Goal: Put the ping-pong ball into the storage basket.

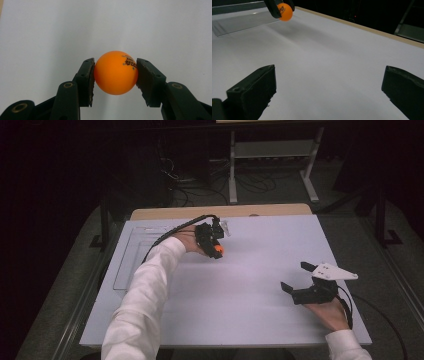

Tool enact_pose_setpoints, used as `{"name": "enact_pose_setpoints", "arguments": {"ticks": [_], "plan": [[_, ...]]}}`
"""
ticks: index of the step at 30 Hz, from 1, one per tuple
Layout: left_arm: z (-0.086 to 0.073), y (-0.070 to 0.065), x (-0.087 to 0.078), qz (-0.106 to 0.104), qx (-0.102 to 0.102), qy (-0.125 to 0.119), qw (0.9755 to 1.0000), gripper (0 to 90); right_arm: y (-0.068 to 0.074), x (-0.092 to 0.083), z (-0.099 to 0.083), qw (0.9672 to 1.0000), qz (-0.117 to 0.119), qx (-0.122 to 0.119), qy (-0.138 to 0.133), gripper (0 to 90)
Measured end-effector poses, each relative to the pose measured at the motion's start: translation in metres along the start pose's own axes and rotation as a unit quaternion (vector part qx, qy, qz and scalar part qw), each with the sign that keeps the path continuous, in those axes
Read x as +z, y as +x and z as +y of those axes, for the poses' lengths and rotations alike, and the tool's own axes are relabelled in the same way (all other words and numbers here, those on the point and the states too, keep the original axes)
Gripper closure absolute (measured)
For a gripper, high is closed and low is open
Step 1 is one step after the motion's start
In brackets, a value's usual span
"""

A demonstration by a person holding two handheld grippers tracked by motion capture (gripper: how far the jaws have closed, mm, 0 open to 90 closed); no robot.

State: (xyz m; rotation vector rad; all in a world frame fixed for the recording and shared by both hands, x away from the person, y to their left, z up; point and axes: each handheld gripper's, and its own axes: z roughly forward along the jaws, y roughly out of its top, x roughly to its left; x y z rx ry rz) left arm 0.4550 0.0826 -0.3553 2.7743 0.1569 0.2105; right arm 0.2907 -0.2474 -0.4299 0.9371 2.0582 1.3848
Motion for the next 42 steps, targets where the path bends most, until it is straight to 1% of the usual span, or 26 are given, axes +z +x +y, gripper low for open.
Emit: {"name": "enact_pose_setpoints", "arguments": {"ticks": [9,10,11,17,25,33,36,42], "plan": [[-0.004,-0.003,-0.013,0.005,-0.005,-0.003,1.0,51.0,0.0,0.001,0.0,1.0,0.001,-0.003,0.002,0.0],[-0.004,-0.003,-0.014,0.003,-0.001,-0.002,1.0,51.0,0.0,0.001,0.0,1.0,0.001,-0.003,0.002,0.0],[-0.005,-0.005,-0.014,0.003,-0.003,-0.005,1.0,51.0,0.0,0.001,0.0,1.0,0.001,-0.003,0.002,0.0],[-0.004,-0.009,-0.021,0.006,0.005,-0.007,0.9999,51.0,0.001,0.001,0.0,1.0,0.001,-0.004,0.003,0.0],[-0.006,-0.012,-0.031,0.01,0.003,-0.011,0.9999,51.0,0.0,0.001,0.0,1.0,0.001,-0.004,0.004,0.0],[-0.008,-0.018,-0.044,0.015,0.007,-0.019,0.9997,51.0,0.001,0.001,0.0,1.0,0.001,-0.004,0.005,0.0],[-0.01,-0.019,-0.049,0.016,0.003,-0.025,0.9995,51.0,0.001,0.001,0.0,1.0,0.001,-0.005,0.004,0.0],[-0.015,-0.022,-0.059,0.023,-0.001,-0.03,0.9993,51.0,0.001,0.001,0.0,1.0,0.002,-0.005,0.004,0.0]]}}
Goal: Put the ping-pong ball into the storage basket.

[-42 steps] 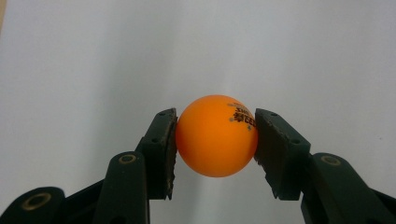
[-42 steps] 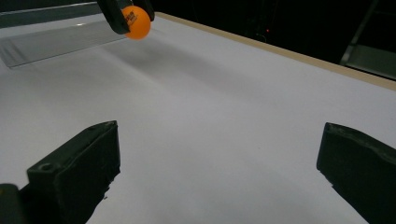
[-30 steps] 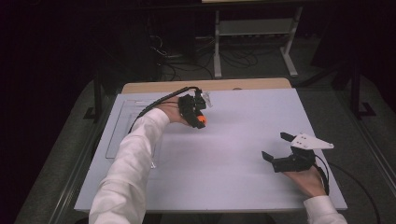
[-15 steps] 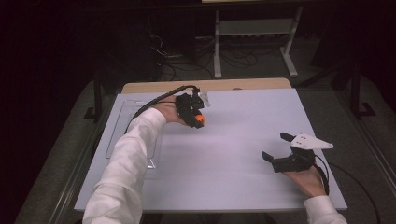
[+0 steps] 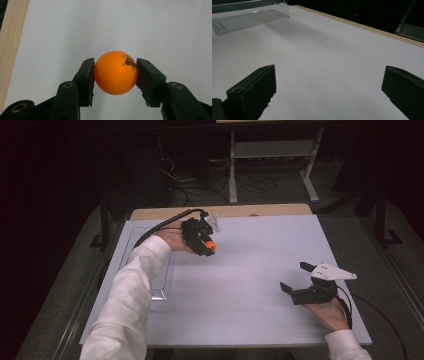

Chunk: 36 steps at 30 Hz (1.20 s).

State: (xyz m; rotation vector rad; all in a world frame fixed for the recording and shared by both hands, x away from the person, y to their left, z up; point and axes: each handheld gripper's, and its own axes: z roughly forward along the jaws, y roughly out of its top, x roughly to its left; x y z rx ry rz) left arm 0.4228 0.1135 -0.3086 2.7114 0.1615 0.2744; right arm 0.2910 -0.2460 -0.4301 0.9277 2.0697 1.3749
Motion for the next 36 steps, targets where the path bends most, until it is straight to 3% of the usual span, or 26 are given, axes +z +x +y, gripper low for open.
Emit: {"name": "enact_pose_setpoints", "arguments": {"ticks": [36], "plan": [[-0.027,-0.005,-0.044,0.026,-0.017,-0.011,0.9994,51.0,0.0,0.0,0.0,1.0,-0.001,0.001,0.001,0.0]]}}
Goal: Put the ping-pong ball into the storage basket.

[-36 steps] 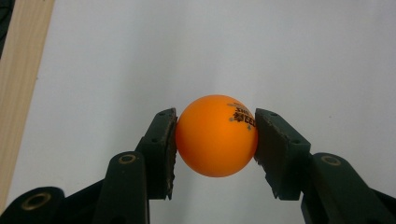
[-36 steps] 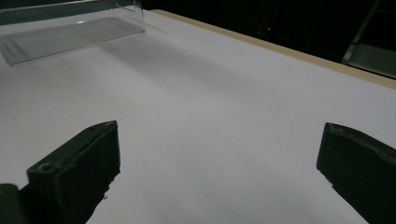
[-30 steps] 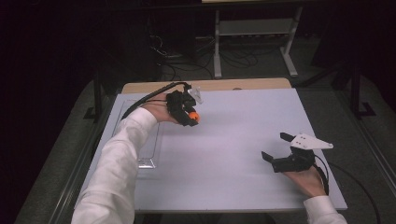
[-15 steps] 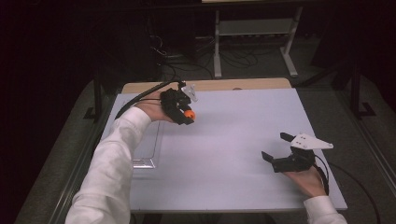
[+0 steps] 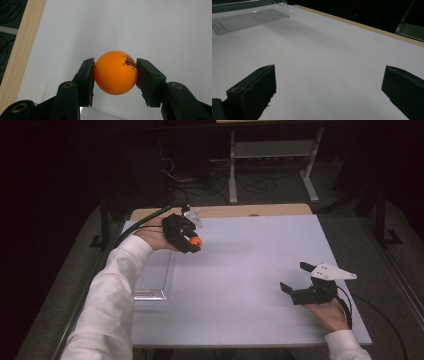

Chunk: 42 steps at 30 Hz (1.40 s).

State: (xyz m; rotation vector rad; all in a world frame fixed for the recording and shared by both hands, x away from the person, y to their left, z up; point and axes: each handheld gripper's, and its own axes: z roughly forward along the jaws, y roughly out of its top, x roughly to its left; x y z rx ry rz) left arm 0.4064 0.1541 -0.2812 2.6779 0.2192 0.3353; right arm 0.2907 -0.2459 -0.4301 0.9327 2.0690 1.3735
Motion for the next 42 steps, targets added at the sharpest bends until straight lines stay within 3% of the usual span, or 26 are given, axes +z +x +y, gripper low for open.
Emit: {"name": "enact_pose_setpoints", "arguments": {"ticks": [42], "plan": [[-0.052,-0.007,-0.056,0.037,-0.043,0.014,0.9983,50.9,0.0,0.0,0.0,1.0,-0.001,-0.002,0.0,0.0]]}}
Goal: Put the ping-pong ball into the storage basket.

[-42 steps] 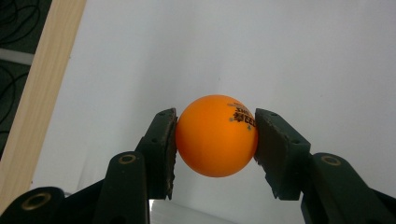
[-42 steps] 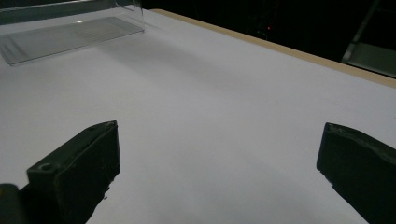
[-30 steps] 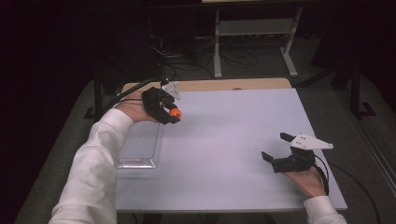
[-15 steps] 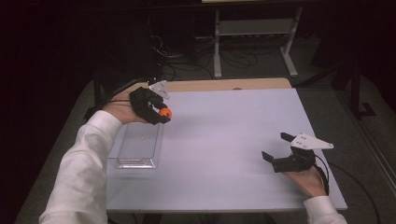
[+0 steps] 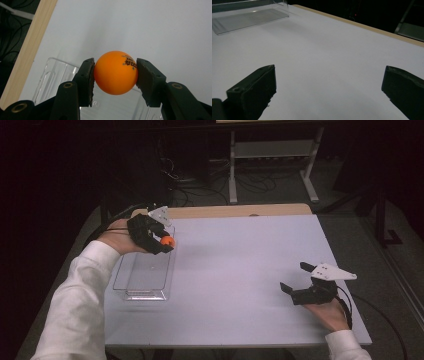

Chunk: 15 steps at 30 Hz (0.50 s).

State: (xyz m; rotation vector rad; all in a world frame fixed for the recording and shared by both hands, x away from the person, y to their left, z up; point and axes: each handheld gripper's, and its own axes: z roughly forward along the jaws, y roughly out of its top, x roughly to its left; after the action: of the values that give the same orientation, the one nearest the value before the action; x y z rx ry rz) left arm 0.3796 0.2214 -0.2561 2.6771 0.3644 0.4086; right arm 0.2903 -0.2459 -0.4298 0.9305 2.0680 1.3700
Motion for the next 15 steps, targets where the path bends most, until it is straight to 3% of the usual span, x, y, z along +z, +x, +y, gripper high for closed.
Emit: {"name": "enact_pose_setpoints", "arguments": {"ticks": [15], "plan": [[-0.018,-0.003,-0.005,0.004,-0.011,0.003,0.9999,51.0,0.0,0.0,0.0,1.0,-0.001,0.0,0.001,0.0]]}}
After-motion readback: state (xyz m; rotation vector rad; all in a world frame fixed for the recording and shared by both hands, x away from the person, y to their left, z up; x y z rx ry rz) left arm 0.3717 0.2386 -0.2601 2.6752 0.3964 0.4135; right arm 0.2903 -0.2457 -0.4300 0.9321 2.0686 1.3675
